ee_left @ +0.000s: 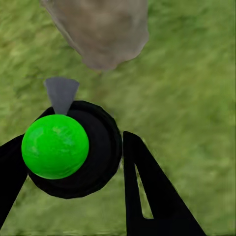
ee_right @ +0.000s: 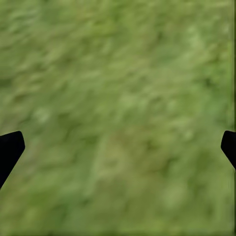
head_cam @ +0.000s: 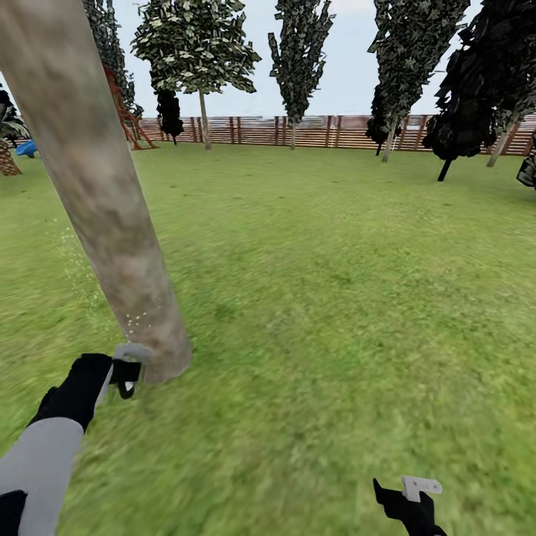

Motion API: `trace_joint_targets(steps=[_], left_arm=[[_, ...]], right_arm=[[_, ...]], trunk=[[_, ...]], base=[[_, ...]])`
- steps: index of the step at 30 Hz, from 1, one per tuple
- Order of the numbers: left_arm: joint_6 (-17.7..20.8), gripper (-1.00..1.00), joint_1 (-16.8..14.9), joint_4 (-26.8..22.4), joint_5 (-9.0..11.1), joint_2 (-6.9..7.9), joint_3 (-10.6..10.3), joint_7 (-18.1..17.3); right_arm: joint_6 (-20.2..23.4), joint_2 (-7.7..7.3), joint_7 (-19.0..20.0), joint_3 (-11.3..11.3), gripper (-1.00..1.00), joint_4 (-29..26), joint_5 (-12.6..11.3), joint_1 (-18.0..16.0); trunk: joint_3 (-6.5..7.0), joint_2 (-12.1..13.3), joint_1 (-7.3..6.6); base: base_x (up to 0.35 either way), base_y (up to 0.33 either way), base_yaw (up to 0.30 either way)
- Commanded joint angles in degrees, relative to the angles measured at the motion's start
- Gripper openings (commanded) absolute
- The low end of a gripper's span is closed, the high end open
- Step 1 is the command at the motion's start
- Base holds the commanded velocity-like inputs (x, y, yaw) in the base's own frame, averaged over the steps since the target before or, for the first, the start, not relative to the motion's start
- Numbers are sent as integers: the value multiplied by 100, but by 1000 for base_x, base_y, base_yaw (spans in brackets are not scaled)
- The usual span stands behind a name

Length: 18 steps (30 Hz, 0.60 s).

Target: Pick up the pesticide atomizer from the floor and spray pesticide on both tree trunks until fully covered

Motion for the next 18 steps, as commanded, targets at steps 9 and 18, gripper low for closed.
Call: trace_joint_targets(steps=[9, 18], left_arm=[[267, -100, -201, -50, -997, 282, -1, -1046], [333, -100, -184, -479, -978, 795, 49, -1161]], right_arm=[[0, -4, 0, 0, 100, 0, 4, 0], [0, -2, 0, 2, 100, 0, 4, 0]], trunk=[[-1, 0, 0], [-1, 0, 0]], base=[[0, 0, 0], [56, 136, 0]])
